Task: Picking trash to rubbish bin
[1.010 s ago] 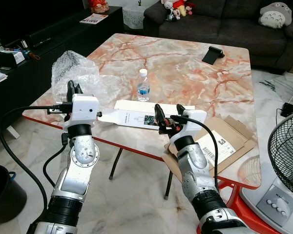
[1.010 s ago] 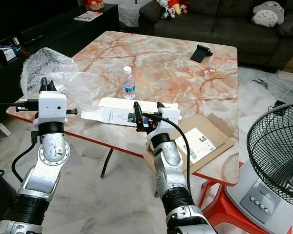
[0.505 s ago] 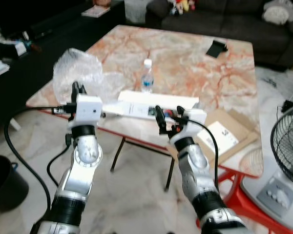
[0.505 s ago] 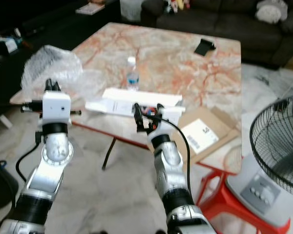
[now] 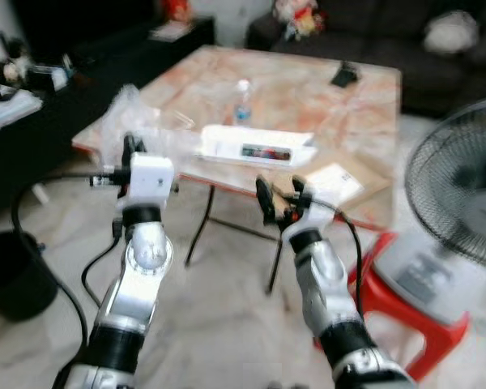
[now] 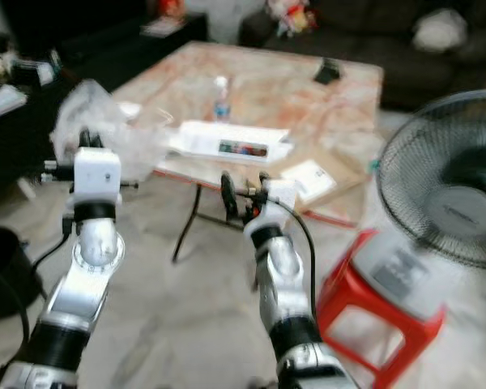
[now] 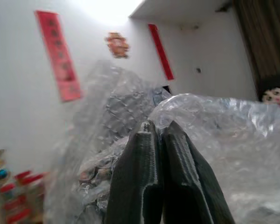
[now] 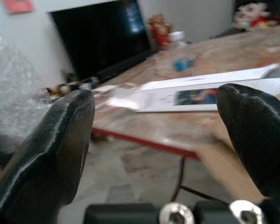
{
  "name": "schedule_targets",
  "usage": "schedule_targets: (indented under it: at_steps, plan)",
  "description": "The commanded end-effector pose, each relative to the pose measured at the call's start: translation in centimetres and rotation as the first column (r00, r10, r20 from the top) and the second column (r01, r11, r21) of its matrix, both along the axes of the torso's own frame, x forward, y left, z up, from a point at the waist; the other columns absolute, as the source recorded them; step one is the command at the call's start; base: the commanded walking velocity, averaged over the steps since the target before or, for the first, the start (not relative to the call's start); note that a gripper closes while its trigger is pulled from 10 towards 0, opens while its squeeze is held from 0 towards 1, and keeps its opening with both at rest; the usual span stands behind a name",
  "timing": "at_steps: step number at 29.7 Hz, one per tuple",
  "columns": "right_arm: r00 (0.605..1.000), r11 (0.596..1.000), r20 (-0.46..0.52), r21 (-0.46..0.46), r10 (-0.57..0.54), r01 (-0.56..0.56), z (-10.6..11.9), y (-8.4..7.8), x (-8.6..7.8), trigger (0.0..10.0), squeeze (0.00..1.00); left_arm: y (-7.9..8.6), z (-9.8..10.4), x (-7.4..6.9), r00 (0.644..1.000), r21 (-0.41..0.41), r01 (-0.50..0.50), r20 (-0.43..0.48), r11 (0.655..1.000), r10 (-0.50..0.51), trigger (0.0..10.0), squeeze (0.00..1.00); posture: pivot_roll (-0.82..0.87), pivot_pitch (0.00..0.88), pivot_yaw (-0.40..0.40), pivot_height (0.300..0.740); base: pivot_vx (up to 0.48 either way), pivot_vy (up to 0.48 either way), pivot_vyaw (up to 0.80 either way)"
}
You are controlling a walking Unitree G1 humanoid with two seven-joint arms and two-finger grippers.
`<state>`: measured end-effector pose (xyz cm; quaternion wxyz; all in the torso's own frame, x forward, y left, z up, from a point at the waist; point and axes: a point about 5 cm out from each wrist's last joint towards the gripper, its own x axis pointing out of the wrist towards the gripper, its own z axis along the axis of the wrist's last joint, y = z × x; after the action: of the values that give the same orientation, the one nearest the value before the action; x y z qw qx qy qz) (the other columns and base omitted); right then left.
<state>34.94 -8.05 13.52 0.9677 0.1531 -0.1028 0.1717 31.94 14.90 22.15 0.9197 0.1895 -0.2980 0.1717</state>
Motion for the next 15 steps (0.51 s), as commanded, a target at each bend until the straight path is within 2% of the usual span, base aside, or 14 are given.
schedule_targets:
  at_steps: [1, 4, 5, 9, 12, 14, 15]
  plan:
    - [1.000, 1.000, -0.007, 0.003, 0.013, -0.013, 0.0, 0.5, 0.0, 10.0, 0.00, 0.6, -0.5, -0.1, 1.000, 0.004, -0.026, -0.015, 1.000, 0.026, 10.0, 0.00, 0.06, 0.103, 0.005, 0.740, -0.292, 0.000, 0.00]
    - [1.000, 1.000, -0.014, 0.001, 0.015, -0.015, -0.2, 0.4, 0.0, 10.0, 0.00, 0.9, -0.9, 0.1, 0.999, -0.007, -0.029, -0.037, 1.000, 0.029, 10.0, 0.00, 0.06, 0.105, 0.002, 0.740, -0.276, 0.000, 0.00]
    - [0.999, 1.000, -0.040, -0.014, 0.009, -0.009, -0.7, 0.2, 0.0, 10.0, 0.00, 1.4, -2.0, 0.5, 0.995, -0.028, -0.012, -0.103, 1.000, 0.009, 10.0, 0.00, 0.06, 0.109, -0.001, 0.740, 0.000, 0.000, 0.00]
    - [0.996, 0.999, -0.089, -0.042, -0.007, 0.004, -1.9, -0.5, -0.1, 10.0, 0.00, 2.5, -4.3, 1.0, 0.975, -0.090, -0.002, -0.221, 0.996, -0.018, 10.0, 0.00, 0.06, 0.111, -0.003, 0.740, 0.000, 0.000, 0.00]
    - [0.986, 0.997, -0.162, -0.067, -0.038, 0.027, -3.7, -1.7, -0.4, 10.0, 0.00, 3.9, -7.1, 1.2, 0.937, -0.149, -0.023, -0.348, 0.989, -0.031, 10.0, 0.00, 0.06, 0.113, -0.005, 0.740, 0.000, 0.000, 0.00]
    - [0.981, 0.997, -0.186, -0.074, -0.051, 0.038, -4.3, -2.1, -0.6, 10.0, 0.00, 4.3, -8.2, 1.2, 0.916, -0.180, -0.025, -0.398, 0.983, -0.050, 10.0, 0.00, 0.06, 0.112, -0.005, 0.740, 0.000, 0.000, 0.00]
    - [0.970, 0.995, -0.232, -0.082, -0.071, 0.054, -5.3, -2.8, -0.8, 10.0, 0.00, 4.9, -10.0, 1.1, 0.879, -0.198, -0.026, -0.471, 0.980, -0.072, 10.0, 0.00, 0.05, 0.115, -0.005, 0.740, 0.000, 0.000, 0.00]
